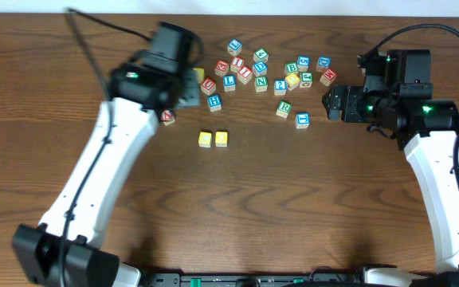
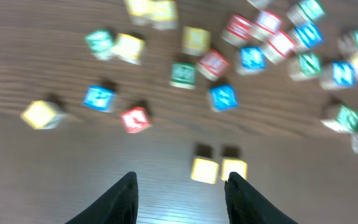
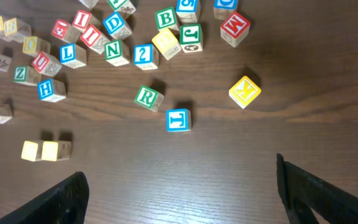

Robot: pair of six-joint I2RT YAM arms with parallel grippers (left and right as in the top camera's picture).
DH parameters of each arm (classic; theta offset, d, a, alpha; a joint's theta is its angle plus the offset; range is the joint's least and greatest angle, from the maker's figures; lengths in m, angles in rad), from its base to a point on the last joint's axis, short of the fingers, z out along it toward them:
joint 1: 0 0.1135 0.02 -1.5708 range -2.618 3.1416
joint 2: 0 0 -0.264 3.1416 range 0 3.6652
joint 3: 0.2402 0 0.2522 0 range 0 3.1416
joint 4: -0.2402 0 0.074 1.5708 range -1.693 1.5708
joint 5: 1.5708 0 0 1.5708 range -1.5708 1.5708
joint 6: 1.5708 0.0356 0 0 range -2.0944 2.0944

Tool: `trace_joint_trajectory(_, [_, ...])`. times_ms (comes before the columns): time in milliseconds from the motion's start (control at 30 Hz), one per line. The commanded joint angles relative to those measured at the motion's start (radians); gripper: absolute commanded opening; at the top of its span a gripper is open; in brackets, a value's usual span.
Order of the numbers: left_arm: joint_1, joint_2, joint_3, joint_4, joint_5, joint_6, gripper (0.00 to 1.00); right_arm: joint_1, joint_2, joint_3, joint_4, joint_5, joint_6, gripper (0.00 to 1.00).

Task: Spell out CORL
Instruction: 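Raise the left arm away and move the right gripper toward blocks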

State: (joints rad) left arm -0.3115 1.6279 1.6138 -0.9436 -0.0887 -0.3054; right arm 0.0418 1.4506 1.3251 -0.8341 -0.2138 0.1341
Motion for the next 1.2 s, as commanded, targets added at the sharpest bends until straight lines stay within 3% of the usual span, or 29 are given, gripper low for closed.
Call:
trace_joint_trajectory(0, [0.106, -0.043, 0.014, -0.013, -0.016, 0.021, 0.45, 0.013, 0.046, 0.108, -0.037, -0.043, 0.020, 0.92])
trace_joint_trajectory(200, [0.209, -0.041, 0.014, -0.020, 0.014, 0.021, 0.45, 0.051, 0.306, 0.518, -0.283, -0.016, -0.019, 0.90])
trace_joint_trajectory(367, [0.210, -0.040, 0.013, -0.021, 0.014, 0.020, 0.45, 0.108, 0.451, 0.675, -0.299, -0.002, 0.003, 0.87])
trace_joint_trajectory(733, [0.210, -0.040, 0.004, -0.021, 0.018, 0.016, 0.45, 0.185, 0.622, 0.687, -0.179, 0.010, 0.124, 0.76])
trace_joint_trajectory(1167, [0.210, -0.040, -0.006, -0.020, 0.018, 0.016, 0.45, 0.290, 0.708, 0.687, -0.066, 0.099, 0.191, 0.71])
